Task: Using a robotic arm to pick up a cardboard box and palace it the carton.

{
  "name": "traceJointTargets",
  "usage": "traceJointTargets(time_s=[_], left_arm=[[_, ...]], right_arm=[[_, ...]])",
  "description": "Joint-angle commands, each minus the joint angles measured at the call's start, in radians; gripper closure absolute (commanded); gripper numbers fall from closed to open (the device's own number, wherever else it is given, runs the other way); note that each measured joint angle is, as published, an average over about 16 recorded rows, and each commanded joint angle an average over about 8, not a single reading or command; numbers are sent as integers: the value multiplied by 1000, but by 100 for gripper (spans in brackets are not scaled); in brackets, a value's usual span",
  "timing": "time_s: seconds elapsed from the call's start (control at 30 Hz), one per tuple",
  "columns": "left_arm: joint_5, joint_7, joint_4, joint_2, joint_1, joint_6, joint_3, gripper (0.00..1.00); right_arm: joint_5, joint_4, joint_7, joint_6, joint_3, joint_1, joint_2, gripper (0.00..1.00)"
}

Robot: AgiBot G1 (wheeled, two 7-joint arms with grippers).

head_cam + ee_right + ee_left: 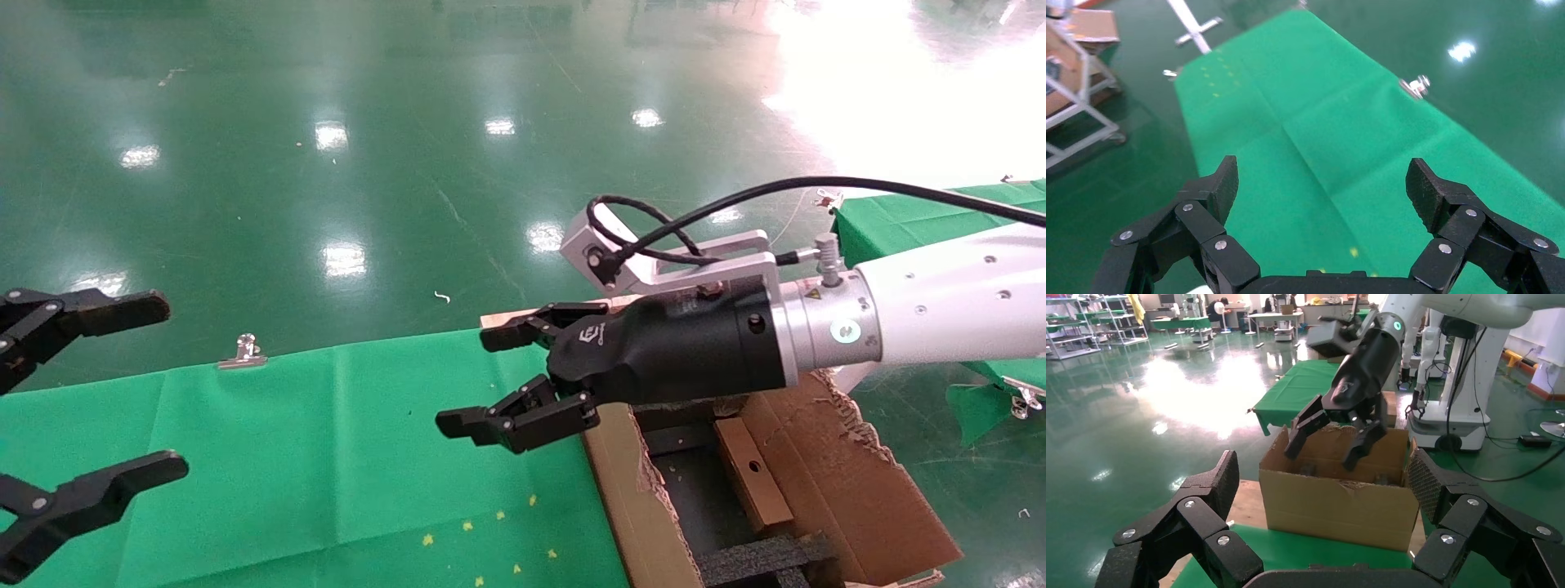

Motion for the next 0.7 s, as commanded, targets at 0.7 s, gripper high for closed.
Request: traceJointTargets(time_s=[0.7], left_arm=[[0,0,0,0,0,0,0,0]], right_arm=[[193,-28,-466,-245,534,-372,-48,0]])
